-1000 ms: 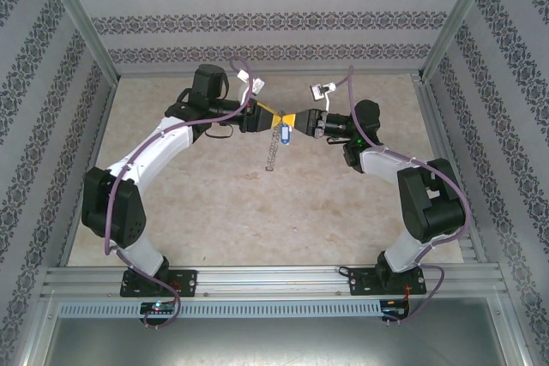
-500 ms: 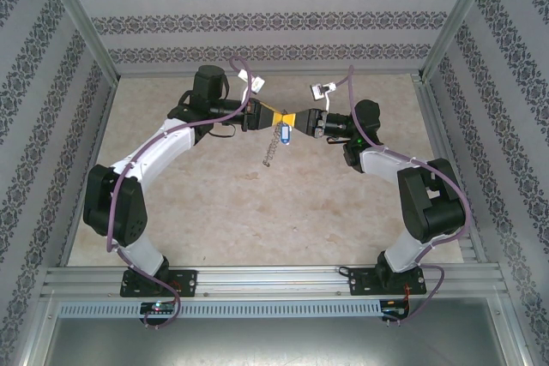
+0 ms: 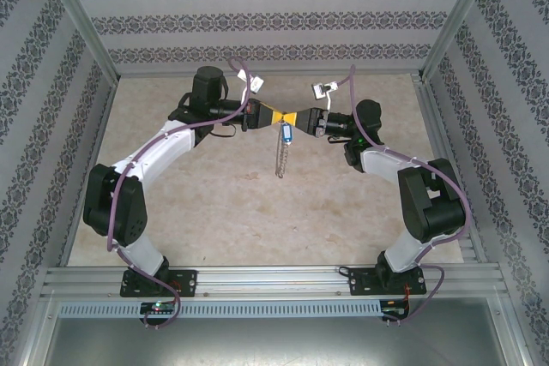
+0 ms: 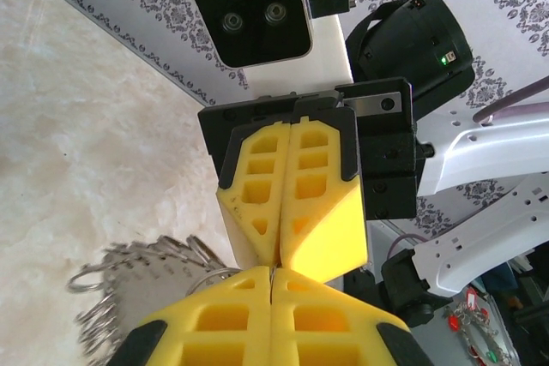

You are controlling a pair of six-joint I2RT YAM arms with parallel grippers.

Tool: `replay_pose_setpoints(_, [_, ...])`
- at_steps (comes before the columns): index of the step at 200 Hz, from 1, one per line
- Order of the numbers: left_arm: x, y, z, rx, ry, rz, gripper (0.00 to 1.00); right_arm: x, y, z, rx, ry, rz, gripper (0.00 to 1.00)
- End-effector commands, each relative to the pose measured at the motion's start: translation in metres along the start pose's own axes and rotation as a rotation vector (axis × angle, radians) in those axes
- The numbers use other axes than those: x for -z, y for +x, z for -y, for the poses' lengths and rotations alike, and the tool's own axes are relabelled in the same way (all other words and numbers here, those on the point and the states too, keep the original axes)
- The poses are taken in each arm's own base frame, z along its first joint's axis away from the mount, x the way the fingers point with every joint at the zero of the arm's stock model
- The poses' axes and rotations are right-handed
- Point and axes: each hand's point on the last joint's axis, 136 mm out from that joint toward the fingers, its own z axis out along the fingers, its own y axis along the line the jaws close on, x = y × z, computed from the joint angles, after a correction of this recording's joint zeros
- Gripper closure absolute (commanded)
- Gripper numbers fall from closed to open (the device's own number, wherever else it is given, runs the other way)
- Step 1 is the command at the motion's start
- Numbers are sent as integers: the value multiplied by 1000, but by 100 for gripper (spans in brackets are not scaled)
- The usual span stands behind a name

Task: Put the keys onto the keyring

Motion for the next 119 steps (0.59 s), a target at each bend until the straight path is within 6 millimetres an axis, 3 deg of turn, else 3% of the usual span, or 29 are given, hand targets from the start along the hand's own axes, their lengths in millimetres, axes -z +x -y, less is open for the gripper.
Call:
replay_pose_setpoints(1, [5,-11,12,-47,0,51,100,4,-21,-24,106,-22,62,84])
replay_pose_setpoints(19, [9,-17,14,-65,-30,87,100,8,-22,-31,115,-19,76,67])
replay_pose_setpoints(40, [14,-25,18,-80,-47,127,100,13,-21,-38,131,-15,92,57])
replay_pose_setpoints(70, [20,-35,25,-97,-55,179,100,19,-18,-40,139,4,114,52])
replay_pose_setpoints(119, [23,-42,39,-116,-17,196,100,28,-18,-22,123,48,157,51])
